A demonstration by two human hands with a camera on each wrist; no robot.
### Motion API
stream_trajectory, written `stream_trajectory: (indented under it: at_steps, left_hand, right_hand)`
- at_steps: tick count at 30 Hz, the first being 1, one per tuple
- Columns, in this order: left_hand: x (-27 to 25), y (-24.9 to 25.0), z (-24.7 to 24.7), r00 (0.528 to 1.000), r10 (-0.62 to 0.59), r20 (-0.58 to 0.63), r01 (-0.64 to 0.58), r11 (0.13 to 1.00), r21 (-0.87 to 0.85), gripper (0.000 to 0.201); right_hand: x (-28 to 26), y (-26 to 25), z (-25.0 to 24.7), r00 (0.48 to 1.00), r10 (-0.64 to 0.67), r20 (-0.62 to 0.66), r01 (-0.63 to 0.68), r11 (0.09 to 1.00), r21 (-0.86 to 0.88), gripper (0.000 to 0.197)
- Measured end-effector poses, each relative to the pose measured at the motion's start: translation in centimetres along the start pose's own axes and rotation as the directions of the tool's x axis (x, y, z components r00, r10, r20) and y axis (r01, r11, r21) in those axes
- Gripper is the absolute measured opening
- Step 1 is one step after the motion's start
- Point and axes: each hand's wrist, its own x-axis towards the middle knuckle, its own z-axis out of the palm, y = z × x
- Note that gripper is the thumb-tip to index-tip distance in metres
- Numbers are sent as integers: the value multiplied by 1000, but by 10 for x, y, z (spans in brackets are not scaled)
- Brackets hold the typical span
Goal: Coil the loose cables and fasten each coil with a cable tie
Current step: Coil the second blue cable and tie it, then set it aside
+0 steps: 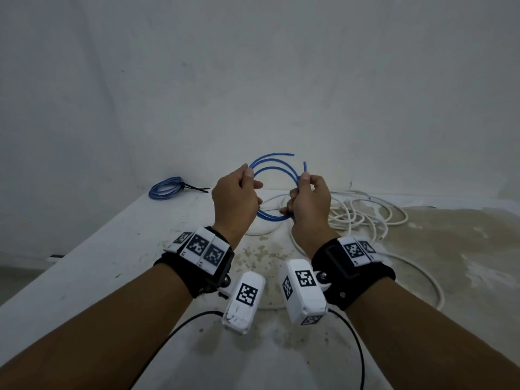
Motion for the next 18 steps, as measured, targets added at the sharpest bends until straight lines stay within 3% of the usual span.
stream_trajectory:
  at_steps: [4,9,13,18]
  left_hand:
    - [-6,3,0,999,43,13,-43,999,30,31]
    - [-5,0,-7,994,91,63,-92,995,27,28]
    - [-1,7,-5,995,19,94,-14,998,-62,29]
    - [0,7,-2,983,-128,134,155,963,-220,22]
  right_hand:
    - [1,-10,0,993,91,69,-97,992,81,25]
    - [11,-19,-7,994,-15,111,26,994,-103,24]
    - [10,-10,-12,984,-60,170,103,961,-257,21]
    - [6,-3,-12,981,-63,183,110,960,-259,20]
